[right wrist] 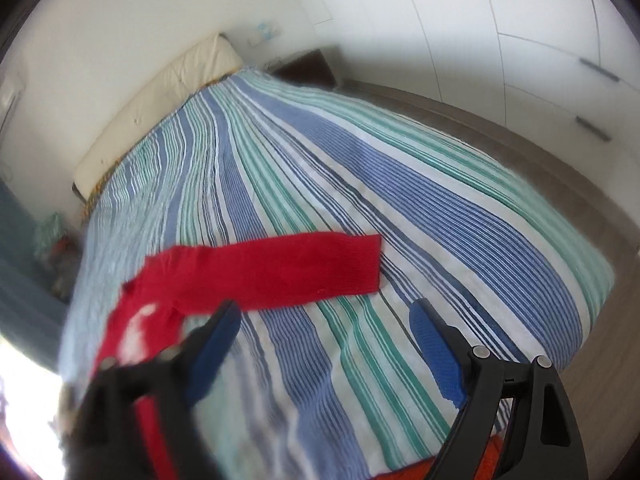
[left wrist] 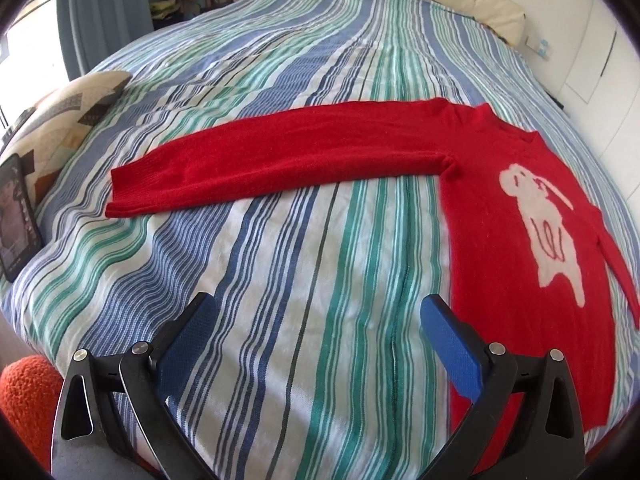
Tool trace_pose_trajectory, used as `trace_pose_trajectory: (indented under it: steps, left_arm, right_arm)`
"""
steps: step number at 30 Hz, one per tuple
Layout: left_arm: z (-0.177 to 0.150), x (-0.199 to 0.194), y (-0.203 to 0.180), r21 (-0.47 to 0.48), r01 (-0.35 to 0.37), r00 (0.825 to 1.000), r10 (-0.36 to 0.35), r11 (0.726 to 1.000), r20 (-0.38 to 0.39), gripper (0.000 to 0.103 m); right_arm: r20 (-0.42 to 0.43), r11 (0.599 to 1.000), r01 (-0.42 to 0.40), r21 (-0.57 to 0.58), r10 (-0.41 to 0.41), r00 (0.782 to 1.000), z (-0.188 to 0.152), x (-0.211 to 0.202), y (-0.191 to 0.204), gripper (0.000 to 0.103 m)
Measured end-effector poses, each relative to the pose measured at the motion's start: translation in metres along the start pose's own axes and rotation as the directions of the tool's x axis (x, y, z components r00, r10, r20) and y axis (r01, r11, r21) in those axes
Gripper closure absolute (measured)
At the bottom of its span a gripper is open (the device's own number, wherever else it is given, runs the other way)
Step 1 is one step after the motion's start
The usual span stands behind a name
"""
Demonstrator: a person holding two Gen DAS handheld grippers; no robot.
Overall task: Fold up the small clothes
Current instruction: 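Grasp the sweater side edge with the right gripper and fold it over the body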
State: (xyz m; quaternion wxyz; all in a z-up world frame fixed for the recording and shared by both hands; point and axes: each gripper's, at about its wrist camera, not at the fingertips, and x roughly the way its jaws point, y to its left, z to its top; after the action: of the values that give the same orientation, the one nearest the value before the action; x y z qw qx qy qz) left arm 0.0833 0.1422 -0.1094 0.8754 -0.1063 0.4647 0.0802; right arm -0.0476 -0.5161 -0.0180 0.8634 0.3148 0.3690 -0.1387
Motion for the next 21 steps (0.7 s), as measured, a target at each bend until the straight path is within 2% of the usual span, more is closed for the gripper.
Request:
trace_pose_trajectory:
  steps: [2,5,8,10,13,15,18,21]
  left_arm:
    - [0.0,0.0,0.0,-0.002,0.001,1.0,-0.001,1.0,0.012,0.001]
    - [0.0,0.001,0.002,-0.006,-0.008,1.0,0.008,1.0,0.022,0.001]
    - [0.001,0.004,0.006,-0.024,-0.019,1.0,0.02,1.0,0.016,0.001]
    - [0.001,0.007,0.011,-0.043,-0.021,1.0,0.021,0.999,0.008,0.001]
    - [0.001,0.01,0.019,-0.079,-0.018,1.0,0.017,0.997,-0.011,0.001]
    - [0.001,0.011,0.024,-0.106,-0.011,1.0,0.009,0.994,-0.02,0.001]
    - [0.001,0.011,0.028,-0.128,-0.003,1.0,0.001,0.992,-0.02,0.001]
    - [0.002,0.012,0.028,-0.13,0.005,1.0,-0.008,0.991,-0.021,0.001]
  right_arm:
    - [-0.034,0.988,-0.049,0.143,0.055,0.998,0.003,0.014,-0.012,0.017]
    - [-0.113,0.932,-0.133,0.338,0.181,0.977,-0.008,0.05,-0.02,0.017]
    - [-0.148,0.88,-0.177,0.441,0.265,0.953,-0.02,0.091,-0.013,0.019]
    - [-0.143,0.868,-0.138,0.476,0.231,0.962,-0.023,0.114,-0.015,0.025]
    - [-0.115,0.862,-0.048,0.505,0.122,0.986,-0.02,0.141,-0.027,0.034]
    - [-0.076,0.848,-0.044,0.529,0.099,0.992,-0.017,0.154,-0.037,0.047]
    - [-0.052,0.859,-0.041,0.511,0.079,0.996,-0.005,0.159,-0.036,0.092]
    - [0.015,0.913,-0.081,0.4,0.082,0.997,0.025,0.139,-0.002,0.095]
